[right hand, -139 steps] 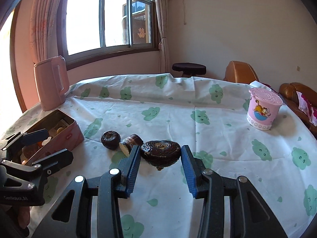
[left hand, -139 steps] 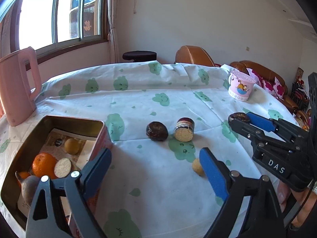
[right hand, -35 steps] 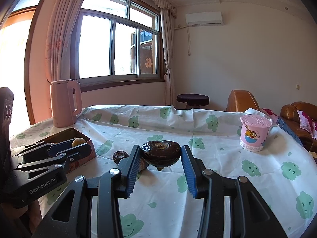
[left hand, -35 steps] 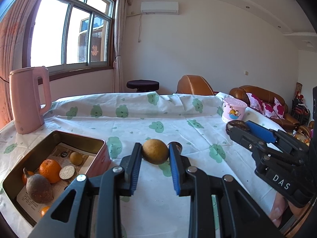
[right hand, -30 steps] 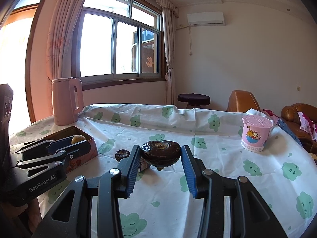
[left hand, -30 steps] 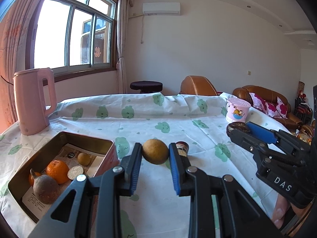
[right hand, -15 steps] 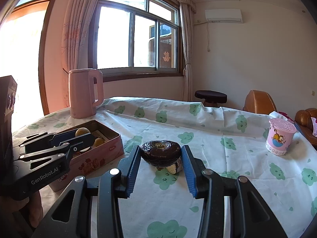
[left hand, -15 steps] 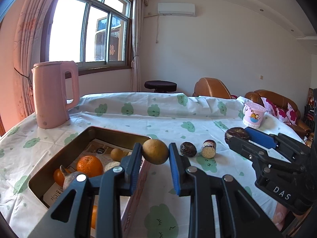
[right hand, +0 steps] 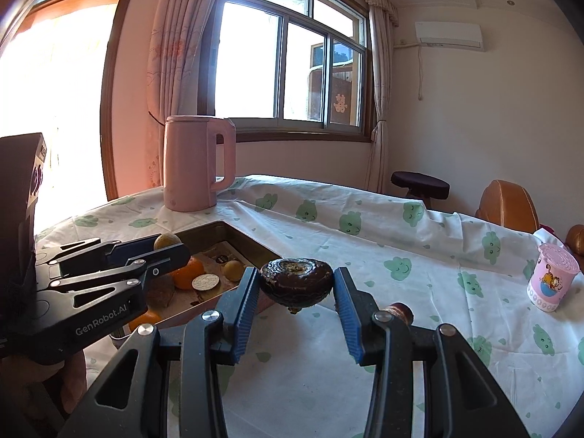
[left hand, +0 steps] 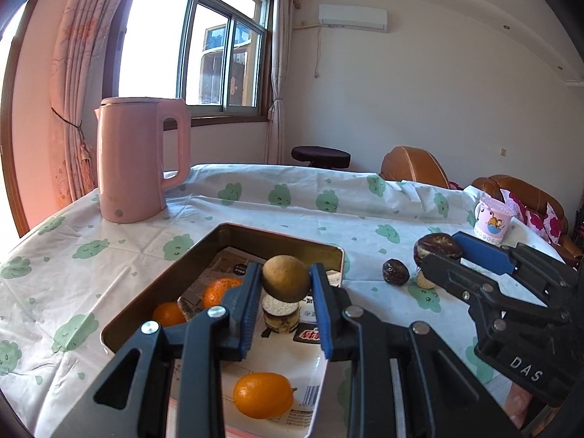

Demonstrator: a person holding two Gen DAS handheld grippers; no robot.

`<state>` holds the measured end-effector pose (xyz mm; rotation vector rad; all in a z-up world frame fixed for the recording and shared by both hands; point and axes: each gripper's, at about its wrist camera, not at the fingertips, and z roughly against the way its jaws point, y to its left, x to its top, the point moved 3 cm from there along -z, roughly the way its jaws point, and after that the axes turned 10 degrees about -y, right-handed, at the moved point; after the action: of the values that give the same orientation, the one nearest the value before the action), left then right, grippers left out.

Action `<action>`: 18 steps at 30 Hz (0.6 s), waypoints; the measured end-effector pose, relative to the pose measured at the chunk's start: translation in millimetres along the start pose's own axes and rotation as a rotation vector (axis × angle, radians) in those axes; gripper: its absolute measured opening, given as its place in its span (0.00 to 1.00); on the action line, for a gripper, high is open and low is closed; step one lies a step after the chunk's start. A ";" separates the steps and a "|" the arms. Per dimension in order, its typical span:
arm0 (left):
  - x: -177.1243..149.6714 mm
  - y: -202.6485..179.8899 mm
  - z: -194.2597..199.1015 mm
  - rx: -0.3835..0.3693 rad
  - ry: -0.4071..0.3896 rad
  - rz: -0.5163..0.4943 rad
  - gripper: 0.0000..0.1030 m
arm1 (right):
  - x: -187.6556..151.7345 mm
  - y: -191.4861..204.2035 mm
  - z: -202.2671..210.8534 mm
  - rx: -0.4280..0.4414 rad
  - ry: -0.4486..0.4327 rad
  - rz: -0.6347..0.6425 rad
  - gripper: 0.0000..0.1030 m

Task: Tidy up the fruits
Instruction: 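Lower both tools into the tin and open them to release the fruit and snack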

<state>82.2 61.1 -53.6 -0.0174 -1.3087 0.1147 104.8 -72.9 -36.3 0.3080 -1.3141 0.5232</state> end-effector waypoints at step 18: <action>-8.2 59.1 5.5 0.130 0.052 0.029 0.28 | -0.9 42.7 -26.0 0.094 0.027 0.026 0.43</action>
<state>70.4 118.8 -64.6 0.0715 -1.2474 0.2227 103.8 -23.9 -46.6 0.3604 -1.2708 0.6106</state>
